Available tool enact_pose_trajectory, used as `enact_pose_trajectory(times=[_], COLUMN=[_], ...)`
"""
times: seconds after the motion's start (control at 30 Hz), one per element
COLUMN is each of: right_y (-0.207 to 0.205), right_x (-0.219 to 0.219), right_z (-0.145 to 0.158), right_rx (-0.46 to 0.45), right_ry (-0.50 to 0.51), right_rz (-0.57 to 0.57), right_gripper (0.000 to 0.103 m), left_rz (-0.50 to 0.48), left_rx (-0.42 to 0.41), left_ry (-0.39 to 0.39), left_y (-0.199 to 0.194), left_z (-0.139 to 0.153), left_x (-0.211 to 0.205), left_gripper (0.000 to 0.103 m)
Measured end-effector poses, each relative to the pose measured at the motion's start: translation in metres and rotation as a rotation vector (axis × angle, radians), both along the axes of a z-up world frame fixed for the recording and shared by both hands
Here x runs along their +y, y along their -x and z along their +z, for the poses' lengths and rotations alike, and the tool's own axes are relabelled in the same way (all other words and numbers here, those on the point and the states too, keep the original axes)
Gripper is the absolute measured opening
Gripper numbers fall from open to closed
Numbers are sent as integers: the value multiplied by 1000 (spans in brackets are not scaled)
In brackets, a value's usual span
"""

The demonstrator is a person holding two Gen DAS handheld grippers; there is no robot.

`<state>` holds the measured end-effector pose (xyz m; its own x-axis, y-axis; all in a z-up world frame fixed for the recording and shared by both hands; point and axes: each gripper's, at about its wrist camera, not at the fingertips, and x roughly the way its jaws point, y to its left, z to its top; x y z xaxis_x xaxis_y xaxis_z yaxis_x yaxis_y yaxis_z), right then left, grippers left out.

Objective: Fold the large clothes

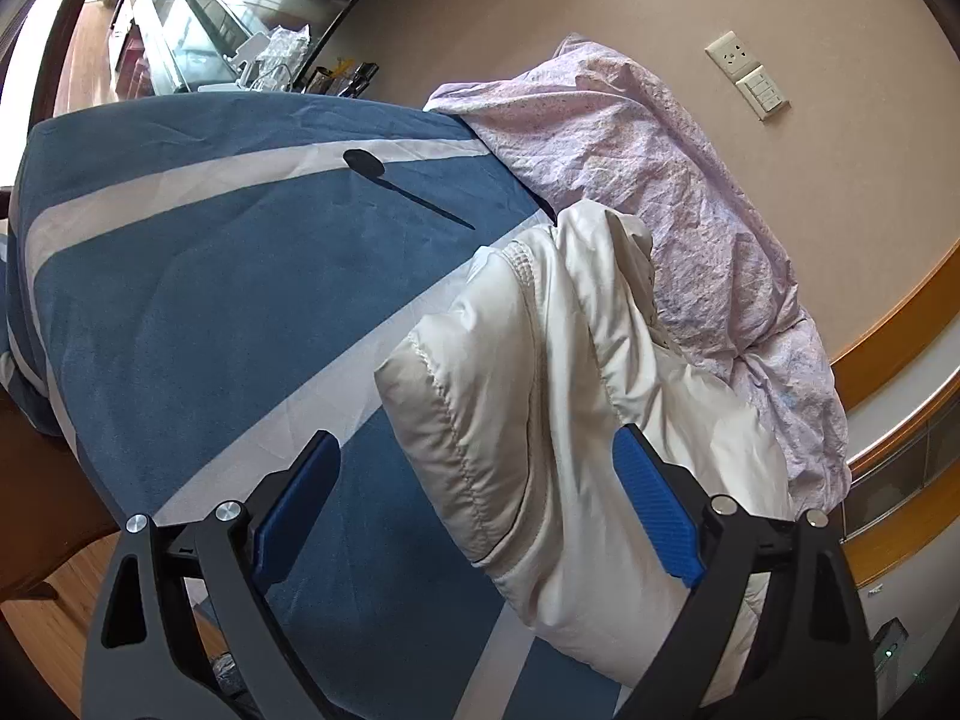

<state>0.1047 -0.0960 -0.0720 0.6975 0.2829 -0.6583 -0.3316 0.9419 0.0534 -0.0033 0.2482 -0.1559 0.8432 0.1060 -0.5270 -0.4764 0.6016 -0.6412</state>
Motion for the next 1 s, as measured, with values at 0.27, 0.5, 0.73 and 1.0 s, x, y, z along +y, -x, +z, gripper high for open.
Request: enact_pose_trajectory(times=[0.27,0.5,0.73,1.0], right_y=[-3,-7,-18,-17], right_x=[-2,16,24,22], right_z=[-14,-28,-45,-49], right_rx=[19,63,97,98], right_ry=[7,25,70,56], right_rz=[-32,-17,-11,-11], right_gripper=[64,63,63,63], left_rz=[-16,-31,-24,-28], left_rx=[2,-6,-24,-45], left_ry=[46,68,79,66], left_y=[-13,-22,-28,-29], left_z=[-7,-8,-2,4], left_x=[0,-2,-1,-1], left_gripper=[88,79,71,48])
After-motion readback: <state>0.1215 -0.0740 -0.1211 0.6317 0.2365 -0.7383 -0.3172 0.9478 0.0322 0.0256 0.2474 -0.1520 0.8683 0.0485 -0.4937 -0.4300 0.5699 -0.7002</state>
